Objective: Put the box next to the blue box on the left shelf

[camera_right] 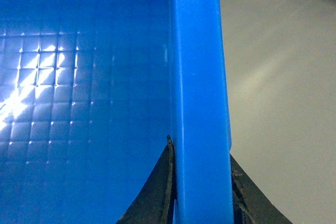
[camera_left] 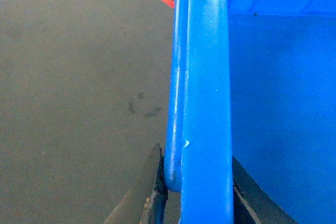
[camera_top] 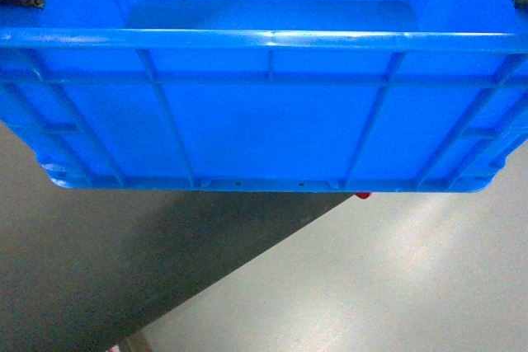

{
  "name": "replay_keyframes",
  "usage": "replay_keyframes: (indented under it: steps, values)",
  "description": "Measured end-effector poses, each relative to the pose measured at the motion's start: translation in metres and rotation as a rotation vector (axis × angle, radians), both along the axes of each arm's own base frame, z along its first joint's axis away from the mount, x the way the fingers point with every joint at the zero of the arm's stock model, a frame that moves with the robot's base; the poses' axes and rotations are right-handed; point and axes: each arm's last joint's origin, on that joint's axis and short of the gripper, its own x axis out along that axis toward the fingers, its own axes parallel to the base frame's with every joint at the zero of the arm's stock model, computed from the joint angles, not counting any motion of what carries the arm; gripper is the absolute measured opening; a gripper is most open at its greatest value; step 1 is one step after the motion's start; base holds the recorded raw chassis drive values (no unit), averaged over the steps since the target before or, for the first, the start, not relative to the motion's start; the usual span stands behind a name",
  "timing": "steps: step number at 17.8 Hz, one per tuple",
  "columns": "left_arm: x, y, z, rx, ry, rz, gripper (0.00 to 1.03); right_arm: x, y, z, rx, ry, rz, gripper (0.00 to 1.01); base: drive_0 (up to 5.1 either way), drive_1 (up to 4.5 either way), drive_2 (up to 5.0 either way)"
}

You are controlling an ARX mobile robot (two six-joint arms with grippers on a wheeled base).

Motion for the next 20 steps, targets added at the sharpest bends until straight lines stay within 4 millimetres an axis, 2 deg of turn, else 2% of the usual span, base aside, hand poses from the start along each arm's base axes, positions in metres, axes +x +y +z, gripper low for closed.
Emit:
replay_keyframes:
  steps: [20]
  values:
    - [-0.0001, 0.0000, 0.0001, 0.000, 0.000, 0.000, 0.20, 0.0000, 0.0000, 0.0000, 0.000, 0.000, 0.000, 0.15, -1.6, -1.57, -1.6]
